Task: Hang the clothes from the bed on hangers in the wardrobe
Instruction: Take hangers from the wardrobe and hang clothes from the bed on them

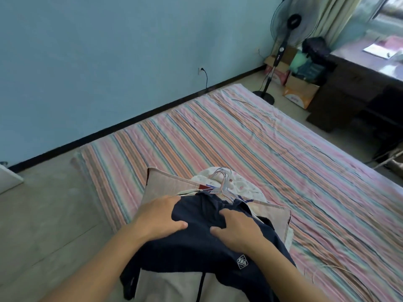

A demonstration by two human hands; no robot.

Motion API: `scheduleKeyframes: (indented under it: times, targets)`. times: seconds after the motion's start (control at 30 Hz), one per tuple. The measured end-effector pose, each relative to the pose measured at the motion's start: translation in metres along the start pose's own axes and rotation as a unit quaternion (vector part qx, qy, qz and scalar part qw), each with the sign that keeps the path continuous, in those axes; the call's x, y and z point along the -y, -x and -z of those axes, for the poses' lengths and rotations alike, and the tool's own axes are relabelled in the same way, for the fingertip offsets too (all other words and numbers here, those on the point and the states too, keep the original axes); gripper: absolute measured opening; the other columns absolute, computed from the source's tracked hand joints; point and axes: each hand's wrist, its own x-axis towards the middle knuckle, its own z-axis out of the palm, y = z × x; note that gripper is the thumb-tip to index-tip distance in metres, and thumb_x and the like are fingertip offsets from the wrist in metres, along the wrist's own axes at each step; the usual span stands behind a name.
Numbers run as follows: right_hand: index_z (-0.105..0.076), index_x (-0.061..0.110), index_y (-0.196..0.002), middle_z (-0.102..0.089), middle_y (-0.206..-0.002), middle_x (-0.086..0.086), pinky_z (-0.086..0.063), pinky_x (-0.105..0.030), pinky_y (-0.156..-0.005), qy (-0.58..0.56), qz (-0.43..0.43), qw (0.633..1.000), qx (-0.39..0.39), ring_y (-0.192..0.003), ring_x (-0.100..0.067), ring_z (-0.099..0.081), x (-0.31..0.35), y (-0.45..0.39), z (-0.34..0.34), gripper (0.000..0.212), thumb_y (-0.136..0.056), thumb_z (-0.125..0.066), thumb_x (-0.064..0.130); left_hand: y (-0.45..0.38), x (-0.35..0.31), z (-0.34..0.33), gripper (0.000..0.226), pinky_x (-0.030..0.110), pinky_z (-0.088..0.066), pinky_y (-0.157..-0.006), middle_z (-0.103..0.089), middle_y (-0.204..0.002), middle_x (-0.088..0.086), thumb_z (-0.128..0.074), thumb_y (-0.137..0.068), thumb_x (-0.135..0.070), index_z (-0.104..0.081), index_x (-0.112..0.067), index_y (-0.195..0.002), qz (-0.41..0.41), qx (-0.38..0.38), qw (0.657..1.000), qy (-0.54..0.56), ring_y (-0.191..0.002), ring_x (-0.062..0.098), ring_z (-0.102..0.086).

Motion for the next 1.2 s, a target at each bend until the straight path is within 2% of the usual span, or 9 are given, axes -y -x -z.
scheduleKeyframes:
  times: [0.07, 0.23, 0.37, 0.43, 0.57, 0.8, 0.93, 1.07, 1.2]
  targets:
    - [-0.053, 0.019, -0.102, -0.061, -0.099, 0.002, -0.044, -0.037, -0.075, 0.006, 0.026, 1.0, -0.01, -0.093, -0.023, -0.058, 0.026, 0.02, 0.017, 0.034, -0.088, -0.054, 0.05, 0.028, 0.005, 0.023, 0.065, 0.033, -0.046, -0.094, -0.055, -0.138, -0.009, -0.062, -0.08, -0.062, -0.045, -0.037, -0.138, 0.002, -0.021, 1.0, 0.001, -0.121, 0.017, -0.055]
    - [-0.048, 0.022, -0.086, -0.051, -0.079, 0.007, -0.039, -0.036, -0.063, 0.019, 0.098, 0.994, -0.04, -0.075, -0.019, -0.053, 0.096, 0.079, 0.047, 0.027, -0.088, -0.057, 0.046, 0.108, 0.027, 0.074, 0.083, 0.04, -0.046, -0.102, -0.049, -0.147, -0.004, -0.063, -0.079, -0.064, -0.034, -0.03, -0.149, 0.031, -0.065, 0.997, -0.018, -0.129, 0.019, -0.051]
    - [-0.056, 0.013, -0.116, -0.063, -0.11, -0.003, -0.053, -0.043, -0.083, 0.085, 0.159, 0.983, -0.044, -0.098, -0.026, -0.061, 0.157, 0.133, 0.059, 0.035, -0.089, -0.056, 0.035, 0.189, 0.05, 0.109, 0.077, 0.036, -0.047, -0.097, -0.052, -0.142, -0.005, -0.064, -0.079, -0.063, -0.04, -0.029, -0.144, 0.047, -0.085, 0.995, -0.035, -0.124, 0.018, -0.053]
    - [-0.054, 0.01, -0.125, -0.061, -0.124, -0.008, -0.052, -0.048, -0.091, 0.128, 0.2, 0.971, -0.042, -0.109, -0.03, -0.06, 0.189, 0.164, 0.065, 0.04, -0.091, -0.055, 0.031, 0.235, 0.061, 0.124, 0.079, 0.035, -0.045, -0.097, -0.048, -0.146, -0.005, -0.064, -0.081, -0.062, -0.037, -0.028, -0.147, 0.056, -0.102, 0.992, -0.041, -0.128, 0.017, -0.05]
    - [-0.042, 0.019, -0.145, -0.053, -0.141, -0.001, -0.047, -0.041, -0.099, 0.154, 0.275, 0.948, -0.037, -0.123, -0.024, -0.053, 0.25, 0.226, 0.072, 0.055, -0.094, -0.056, 0.035, 0.327, 0.089, 0.146, 0.084, 0.037, -0.045, -0.1, -0.046, -0.148, -0.006, -0.063, -0.077, -0.068, -0.037, -0.031, -0.148, 0.096, -0.126, 0.986, -0.041, -0.128, 0.017, -0.048]
    - [-0.04, 0.023, -0.147, -0.052, -0.144, 0.002, -0.046, -0.037, -0.102, 0.196, 0.389, 0.898, -0.068, -0.126, -0.02, -0.053, 0.349, 0.317, 0.06, 0.059, -0.095, -0.06, 0.042, 0.473, 0.129, 0.161, 0.082, 0.029, -0.036, -0.109, -0.039, -0.153, -0.004, -0.063, -0.082, -0.063, -0.032, -0.029, -0.15, 0.143, -0.1, 0.984, 0.045, -0.136, 0.015, -0.041]
    - [-0.043, 0.024, -0.146, -0.051, -0.144, 0.003, -0.041, -0.034, -0.104, 0.209, 0.454, 0.864, -0.065, -0.13, -0.018, -0.049, 0.391, 0.362, 0.041, 0.06, -0.093, -0.062, 0.046, 0.546, 0.146, 0.156, 0.086, 0.026, -0.043, -0.099, -0.045, -0.146, -0.004, -0.064, -0.078, -0.067, -0.033, -0.032, -0.15, 0.181, -0.129, 0.971, 0.084, -0.122, 0.013, -0.051]
    - [-0.048, 0.026, -0.14, -0.059, -0.134, 0.004, -0.049, -0.037, -0.1, 0.213, 0.506, 0.835, -0.028, -0.116, -0.016, -0.058, 0.432, 0.399, 0.022, 0.056, -0.091, -0.064, 0.049, 0.613, 0.152, 0.151, 0.075, 0.03, -0.052, -0.091, -0.054, -0.132, -0.008, -0.066, -0.08, -0.062, -0.041, -0.03, -0.144, 0.212, -0.166, 0.958, 0.095, -0.106, 0.007, -0.056]
    - [-0.053, 0.025, -0.135, -0.063, -0.126, 0.006, -0.055, -0.036, -0.094, 0.217, 0.568, 0.794, 0.002, -0.108, -0.014, -0.062, 0.47, 0.43, 0.008, 0.051, -0.091, -0.066, 0.048, 0.666, 0.158, 0.14, 0.066, 0.026, -0.05, -0.092, -0.051, -0.136, -0.012, -0.067, -0.084, -0.054, -0.042, -0.033, -0.141, 0.258, -0.198, 0.938, 0.119, -0.114, 0.006, -0.054]
